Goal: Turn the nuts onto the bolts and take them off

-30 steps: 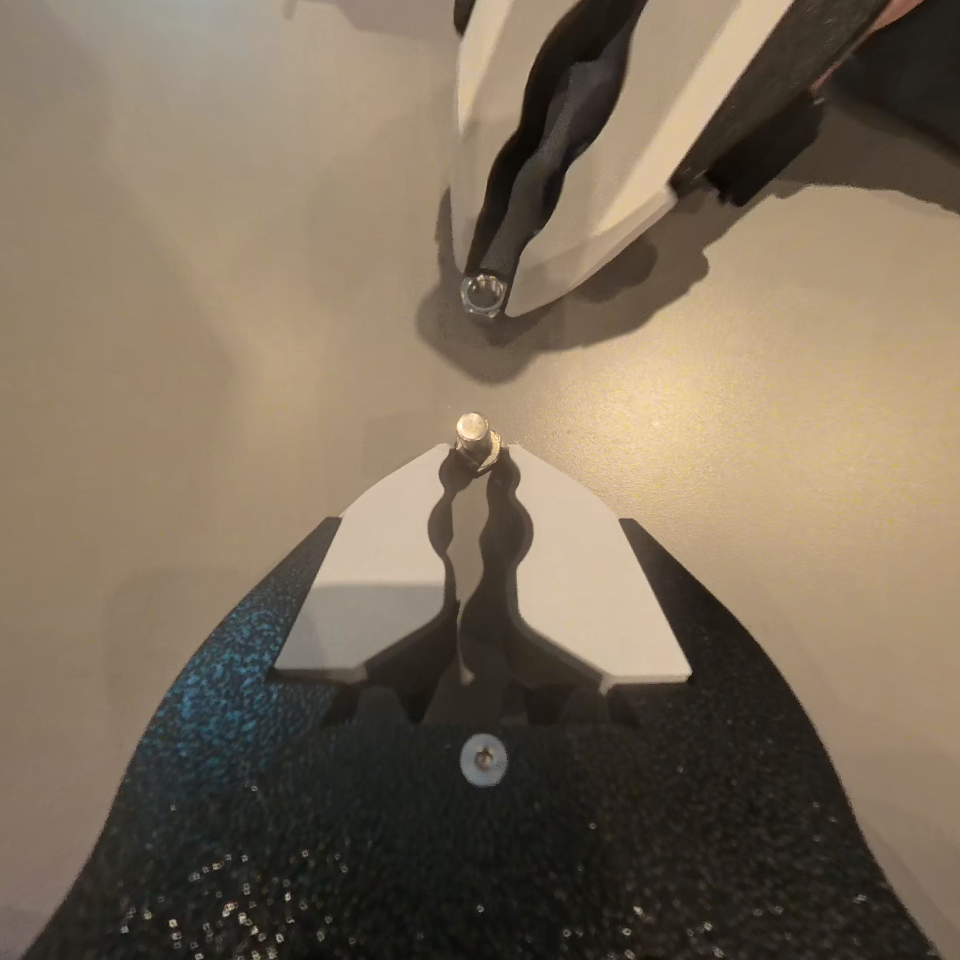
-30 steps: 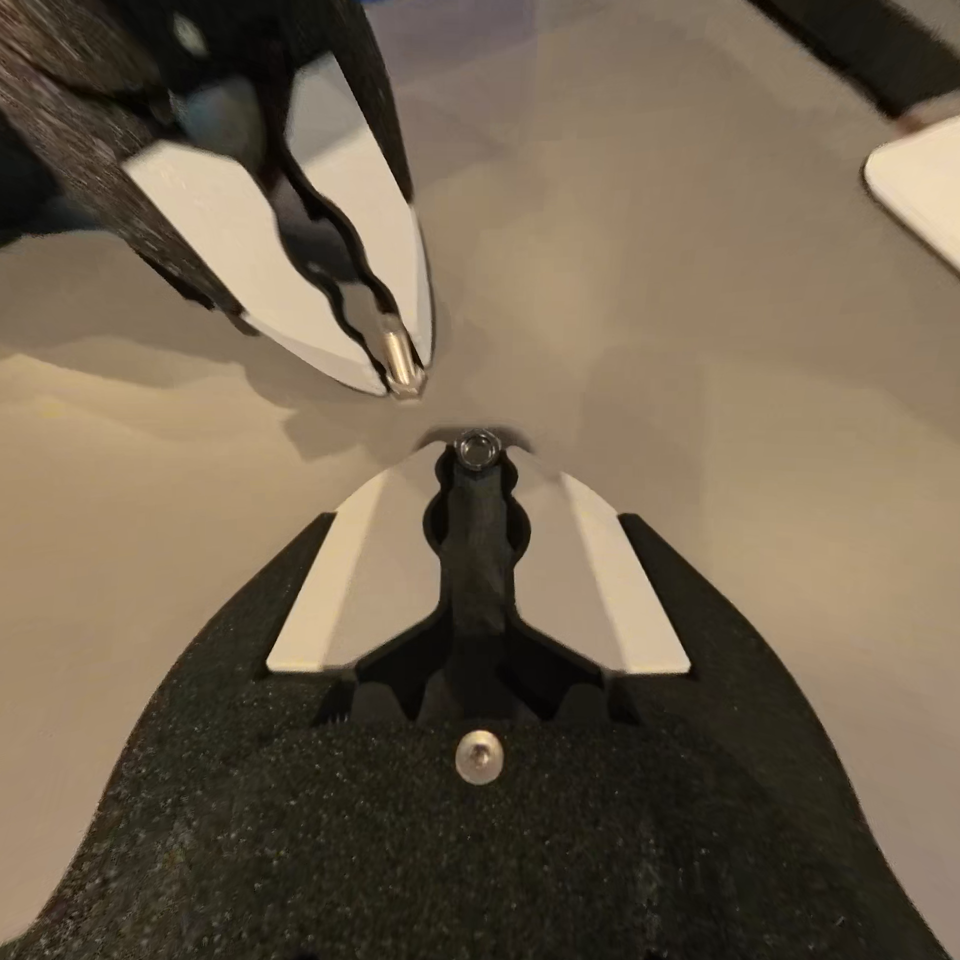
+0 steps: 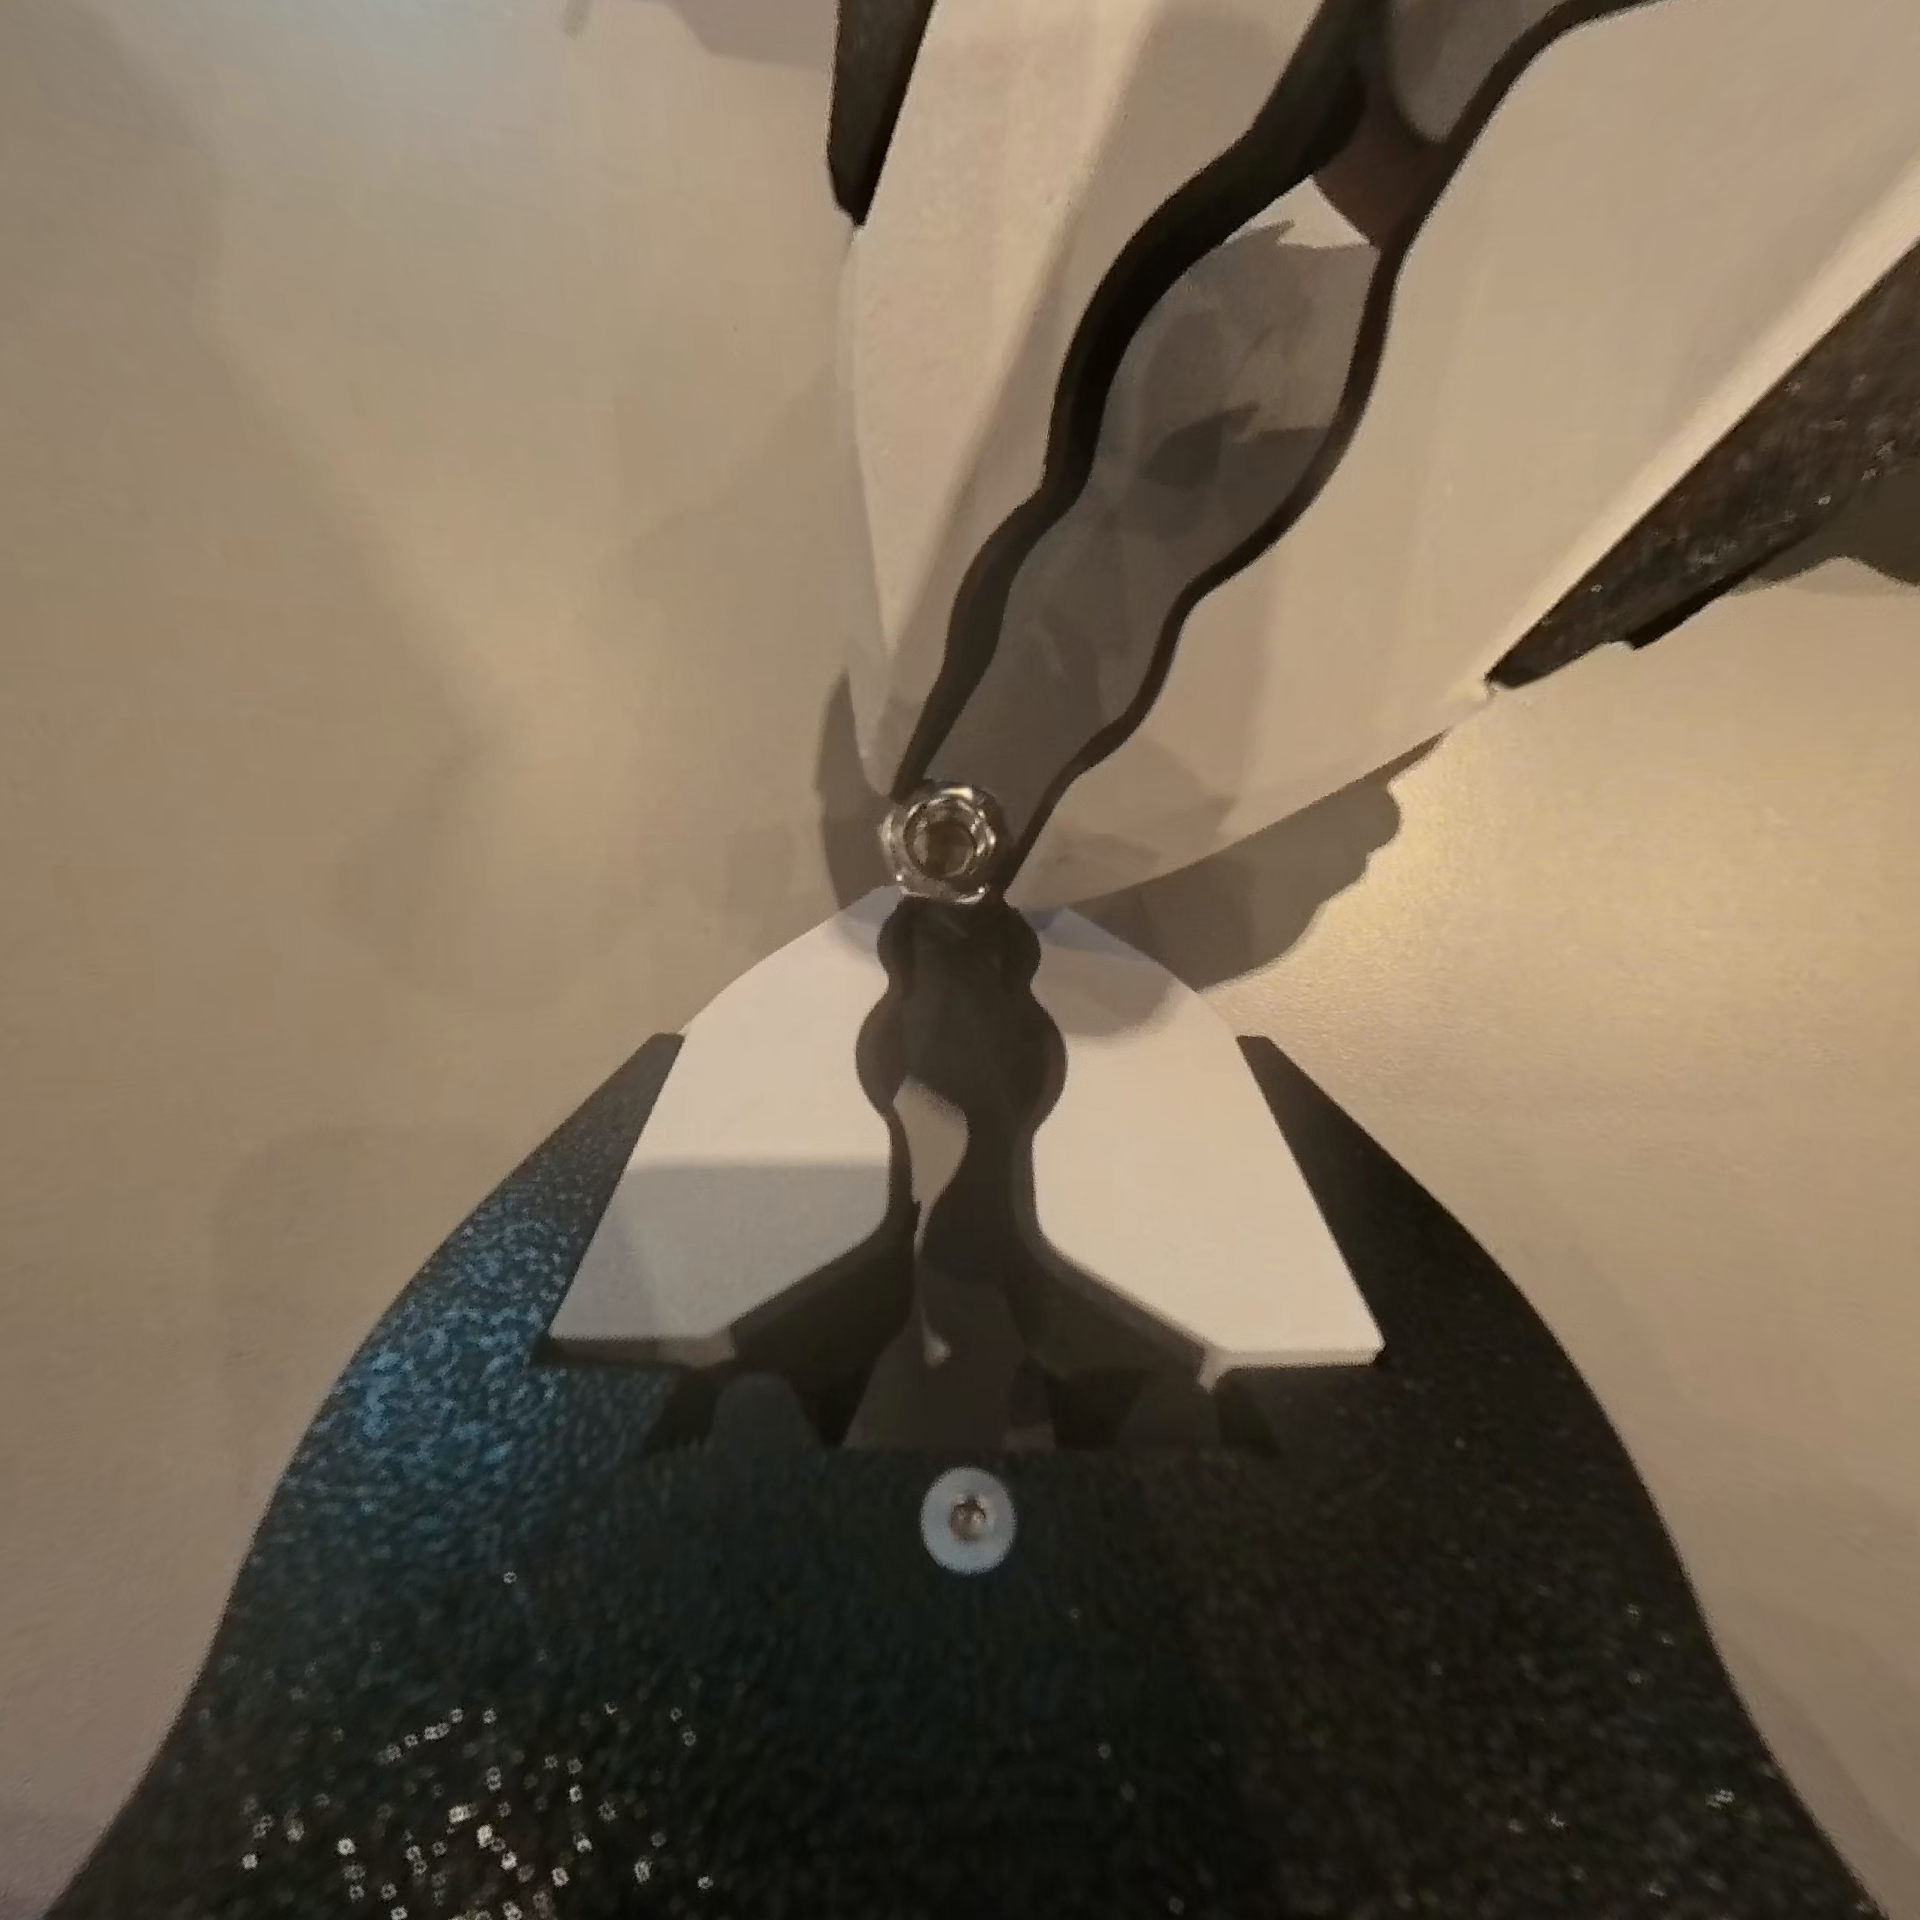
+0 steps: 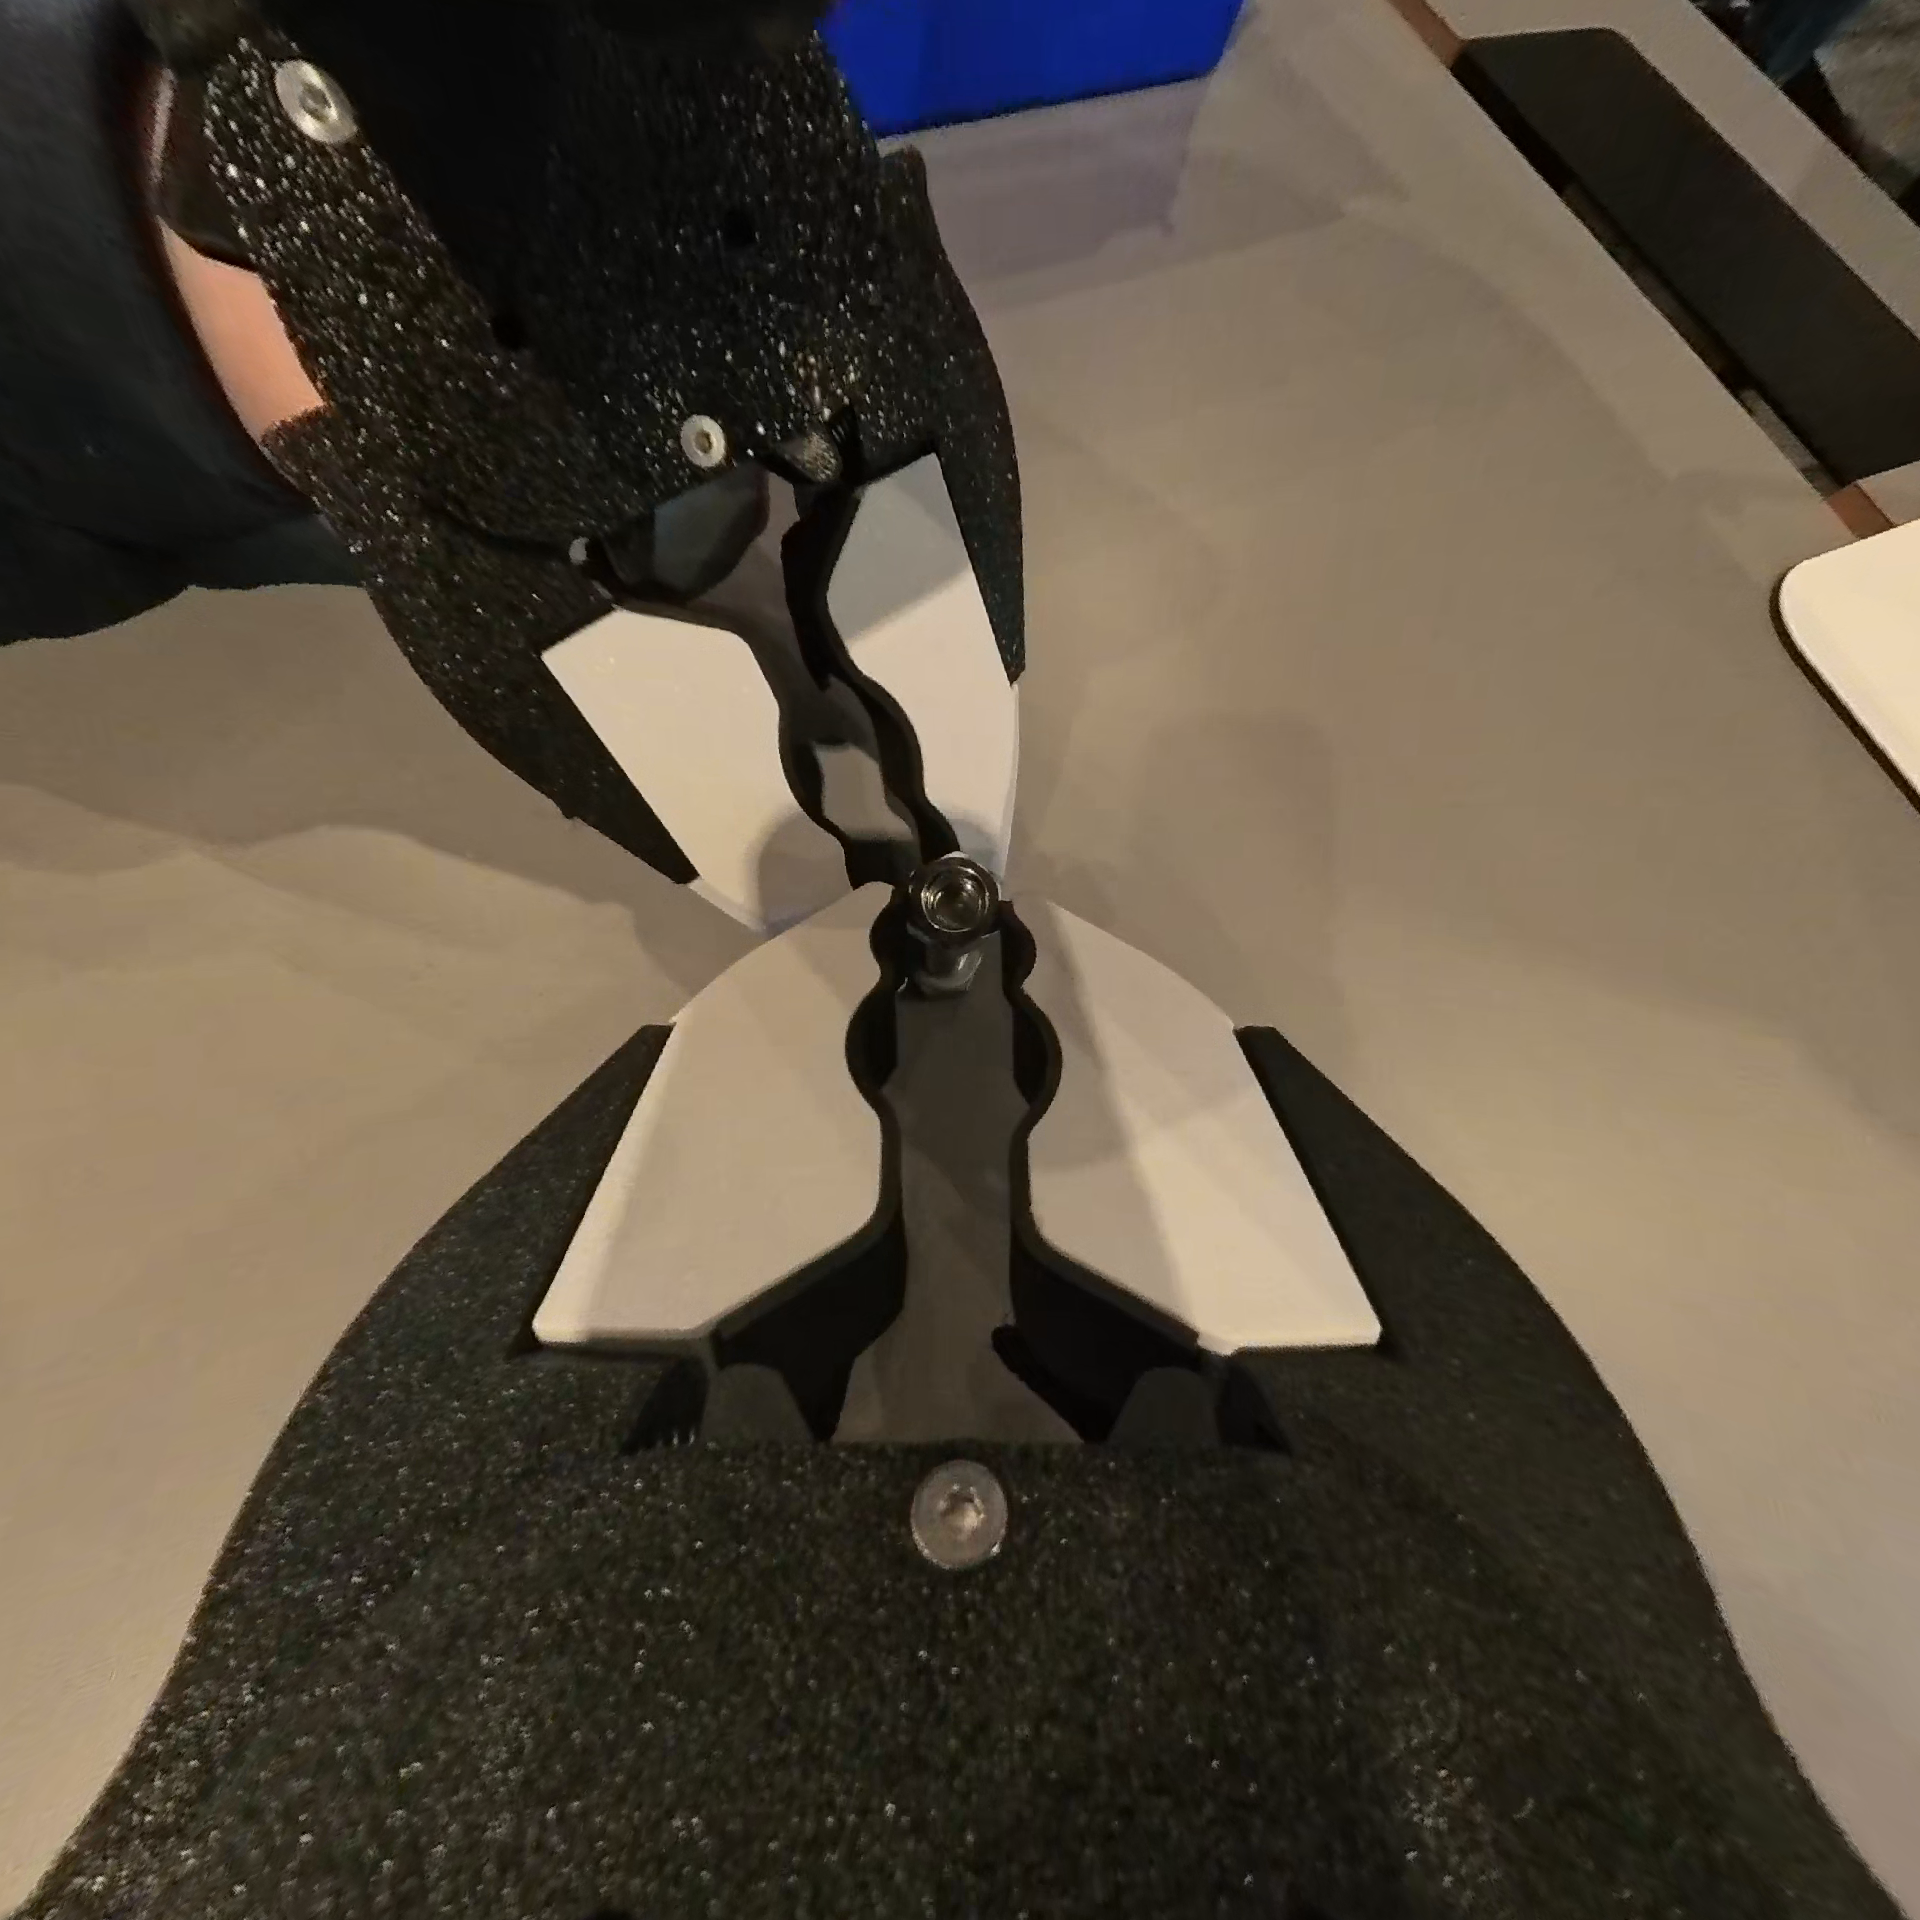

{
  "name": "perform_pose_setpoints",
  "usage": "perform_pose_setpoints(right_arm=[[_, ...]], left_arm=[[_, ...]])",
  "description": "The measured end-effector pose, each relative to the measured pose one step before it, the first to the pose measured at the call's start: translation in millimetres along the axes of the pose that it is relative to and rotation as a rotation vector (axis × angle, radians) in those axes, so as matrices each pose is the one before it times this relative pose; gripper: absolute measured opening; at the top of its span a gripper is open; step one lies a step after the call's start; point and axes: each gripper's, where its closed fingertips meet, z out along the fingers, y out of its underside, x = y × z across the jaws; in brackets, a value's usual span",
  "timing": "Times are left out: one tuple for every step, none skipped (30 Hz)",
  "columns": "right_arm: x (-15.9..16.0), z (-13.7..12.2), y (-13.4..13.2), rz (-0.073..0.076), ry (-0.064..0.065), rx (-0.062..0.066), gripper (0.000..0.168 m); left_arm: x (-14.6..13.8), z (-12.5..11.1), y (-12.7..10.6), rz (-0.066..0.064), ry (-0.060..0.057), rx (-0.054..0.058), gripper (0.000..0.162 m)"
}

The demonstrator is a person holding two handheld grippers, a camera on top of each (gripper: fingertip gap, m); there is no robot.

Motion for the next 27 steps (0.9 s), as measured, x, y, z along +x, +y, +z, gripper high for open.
perform_pose_setpoints(right_arm=[[-0.13,0.28,-0.16,0.0027,-0.0017,0.0017,0.017],[-0.04,0.2,-0.25,0.001,-0.0005,0.0016,0.017],[-0.12,0.34,-0.26,0.0009,-0.0004,0.0016,0.017],[-0.27,0.35,-0.49,0.0002,-0.0013,0.0027,0.017],[-0.19,0.29,-0.35,-0.0001,-0.0014,0.0033,0.017],[-0.19,0.16,-0.14,0.0023,-0.0023,0.0024,0.017],[-0.1,0.05,0.0,0.0026,-0.0022,0.0019,0.017],[-0.04,0.19,0.32,0.0018,-0.0019,0.0013,0.017],[-0.06,0.21,0.75,0.002,-0.0026,-0.0012,0.018],[-0.05,0.42,0.72,0.0026,-0.0022,-0.0013,0.018],[0.09,0.49,1.05,0.0017,-0.0015,-0.0031,0.018],[-0.06,0.68,1.29,0.0,-0.0012,-0.0054,0.018],[-0.09,0.79,1.32,-0.0017,-0.0009,-0.0058,0.018],[-0.02,0.69,1.32,-0.0012,-0.0001,-0.0064,0.019],[-0.25,0.67,0.96,-0.0007,-0.001,-0.005,0.019],[0.16,0.25,0.2,-0.0003,0.0013,-0.0003,0.019],[0.09,-0.3,-0.36,-0.0001,0.0005,0.0029,0.02],[0.03,-0.53,-0.54,0.0003,-0.0005,0.0046,0.023],[0.32,-0.67,-0.7,0.0011,0.0007,0.0068,0.025],[0.39,-0.89,-0.62,0.0016,0.001,0.0081,0.027],[0.43,-1.22,-0.87,0.0036,-0.0007,0.0119,0.029],[0.2,-1.7,-1.3,0.0077,-0.0054,0.0179,0.031],[-0.53,-2.21,-1.87,0.0111,-0.0125,0.0272,0.033],[-1.19,-2.48,-2.35,0.0098,-0.0193,0.0384,0.035],[-0.94,-2.8,-1.5,0.0082,-0.0182,0.0399,0.038],[-0.1,-2.95,-0.18,0.0054,-0.0147,0.0405,0.038],[0.6,-2.76,0.29,0.0033,-0.0084,0.039,0.039]], left_arm=[[-0.07,0.03,0.01,0.0003,-0.0002,-0.0009,0.016],[0.07,-0.05,-0.05,-0.0009,0.0002,-0.0009,0.016],[-0.01,0.14,0.04,-0.0011,0.0004,-0.0005,0.016],[0.0,0.0,0.0,-0.0002,-0.0001,0.0,0.016],[0.0,-0.01,-0.01,0.0008,-0.0007,-0.0001,0.015],[-0.1,0.02,-0.02,0.001,-0.0007,-0.0003,0.015],[0.05,-0.01,-0.01,0.0006,-0.0004,-0.0001,0.015],[0.04,0.02,-0.04,-0.0003,0.0001,0.0003,0.015],[-0.04,0.04,-0.05,-0.0006,0.0005,0.0005,0.015],[0.0,-0.01,0.0,-0.0003,0.0003,0.0005,0.015],[0.04,-0.03,0.0,0.0003,-0.0001,0.0003,0.015],[-0.05,0.04,-0.04,0.0008,-0.0004,-0.0001,0.015],[0.05,0.0,-0.03,0.0005,-0.0004,0.0001,0.015],[-0.02,0.04,0.1,-0.0003,0.0001,0.0002,0.015],[0.0,0.02,-0.02,-0.0008,0.0006,0.0003,0.015],[0.07,0.0,-0.01,-0.0007,0.0007,0.0006,0.015],[-0.05,-0.01,0.02,-0.0009,0.0007,0.0005,0.016],[0.01,0.02,-0.01,-0.001,0.0006,0.0002,0.016],[0.02,0.07,0.06,-0.0004,0.0004,0.0005,0.016],[0.1,-0.01,-0.02,-0.0001,0.0001,0.0005,0.016],[0.01,-0.02,0.01,-0.0004,0.0003,0.0004,0.016],[0.0,-0.03,0.01,-0.0007,0.0006,0.0009,0.016],[-0.01,-0.04,0.0,-0.0009,0.0009,0.0014,0.016],[0.06,0.07,0.01,-0.0011,0.0012,0.0019,0.016],[-0.02,-0.06,-0.01,-0.0014,0.0016,0.0025,0.015],[-0.04,0.05,0.02,-0.0021,0.002,0.0029,0.015],[0.03,0.04,0.03,-0.0024,0.0023,0.0027,0.015]])
